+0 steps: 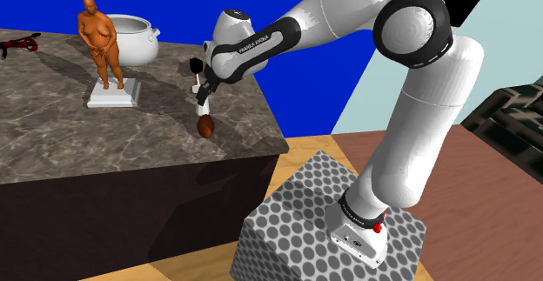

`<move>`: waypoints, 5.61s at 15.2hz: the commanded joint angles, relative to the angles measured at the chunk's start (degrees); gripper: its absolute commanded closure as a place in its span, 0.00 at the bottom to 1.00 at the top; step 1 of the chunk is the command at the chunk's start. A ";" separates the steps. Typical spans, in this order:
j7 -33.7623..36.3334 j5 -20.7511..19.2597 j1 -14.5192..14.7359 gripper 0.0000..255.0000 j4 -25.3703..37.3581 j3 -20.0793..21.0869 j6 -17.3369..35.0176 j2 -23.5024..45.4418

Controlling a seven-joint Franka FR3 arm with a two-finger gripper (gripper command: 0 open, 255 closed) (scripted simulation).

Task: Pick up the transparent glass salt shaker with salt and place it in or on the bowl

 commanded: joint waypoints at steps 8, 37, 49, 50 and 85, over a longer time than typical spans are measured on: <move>0.11 -0.03 0.09 0.00 0.46 0.03 1.42 1.85; 0.43 -0.28 0.11 1.00 5.29 -0.06 -10.36 -5.10; 0.60 -0.41 0.10 1.00 10.89 -0.08 -19.03 -8.18; 0.62 -0.42 0.10 1.00 11.44 -0.09 -19.77 -8.36; -26.43 10.78 -19.64 1.00 58.87 -6.24 -36.23 24.87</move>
